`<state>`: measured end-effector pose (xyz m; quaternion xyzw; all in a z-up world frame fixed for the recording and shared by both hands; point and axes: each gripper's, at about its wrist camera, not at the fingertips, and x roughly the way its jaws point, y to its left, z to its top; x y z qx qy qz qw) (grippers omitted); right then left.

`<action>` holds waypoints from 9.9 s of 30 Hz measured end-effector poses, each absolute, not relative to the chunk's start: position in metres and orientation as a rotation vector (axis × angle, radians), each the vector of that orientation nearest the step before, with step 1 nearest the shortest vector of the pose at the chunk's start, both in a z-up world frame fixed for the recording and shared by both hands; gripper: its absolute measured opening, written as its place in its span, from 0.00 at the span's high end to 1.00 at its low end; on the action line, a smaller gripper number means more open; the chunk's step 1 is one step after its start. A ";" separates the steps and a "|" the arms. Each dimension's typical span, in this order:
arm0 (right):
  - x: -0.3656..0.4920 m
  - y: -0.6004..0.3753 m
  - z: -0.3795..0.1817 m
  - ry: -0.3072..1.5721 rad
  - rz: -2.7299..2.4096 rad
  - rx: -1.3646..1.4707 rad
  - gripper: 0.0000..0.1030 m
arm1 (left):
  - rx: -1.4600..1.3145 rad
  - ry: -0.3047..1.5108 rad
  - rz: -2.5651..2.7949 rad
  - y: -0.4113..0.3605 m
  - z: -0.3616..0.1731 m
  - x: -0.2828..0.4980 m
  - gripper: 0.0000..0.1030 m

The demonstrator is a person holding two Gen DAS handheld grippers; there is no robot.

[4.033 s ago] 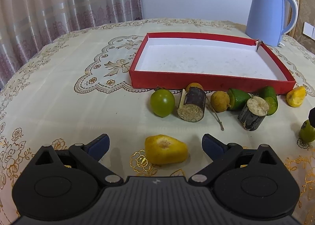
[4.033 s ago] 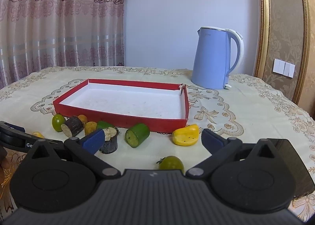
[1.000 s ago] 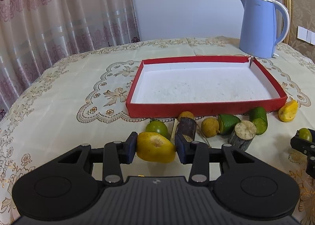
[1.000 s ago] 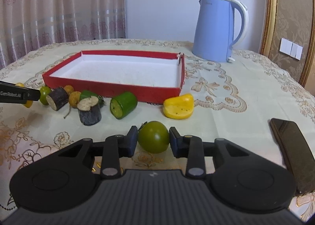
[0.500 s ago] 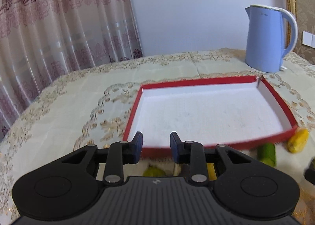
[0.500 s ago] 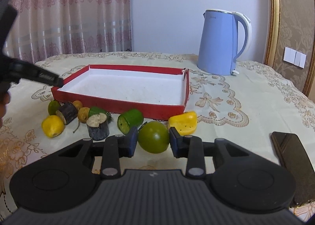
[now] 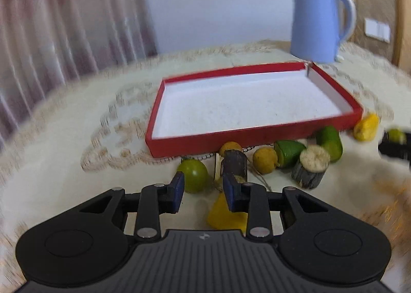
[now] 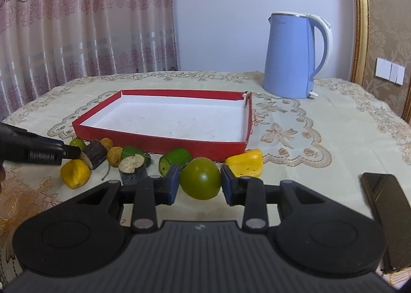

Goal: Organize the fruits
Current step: 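Drop the green tomato into the tray with the right gripper while the left lifts the yellow fruit, then lower the yellow fruit into the tray and open the left gripper, then grasp the yellow pepper chunk with the right gripper, then grasp a green tomato with the left gripper while the right holds the yellow pepper, then carry the green tomato into the tray and open the left gripper, then lower the yellow pepper chunk into the tray and open the right gripper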

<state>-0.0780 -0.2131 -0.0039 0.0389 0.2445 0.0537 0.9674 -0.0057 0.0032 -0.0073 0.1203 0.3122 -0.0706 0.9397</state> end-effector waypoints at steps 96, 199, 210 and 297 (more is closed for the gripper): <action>-0.060 -0.233 0.003 0.441 0.075 0.096 0.32 | 0.096 0.643 -0.026 0.058 -0.002 0.030 0.28; -0.054 -0.236 0.001 0.473 0.069 0.045 0.56 | -0.004 0.775 -0.230 0.019 -0.015 0.051 0.56; -0.056 -0.235 0.004 0.463 0.074 0.041 0.56 | -0.045 0.793 -0.256 0.025 -0.013 0.045 0.69; 0.130 -0.207 -0.002 0.597 0.029 -0.102 0.24 | 0.092 0.655 0.014 0.022 0.008 0.008 0.17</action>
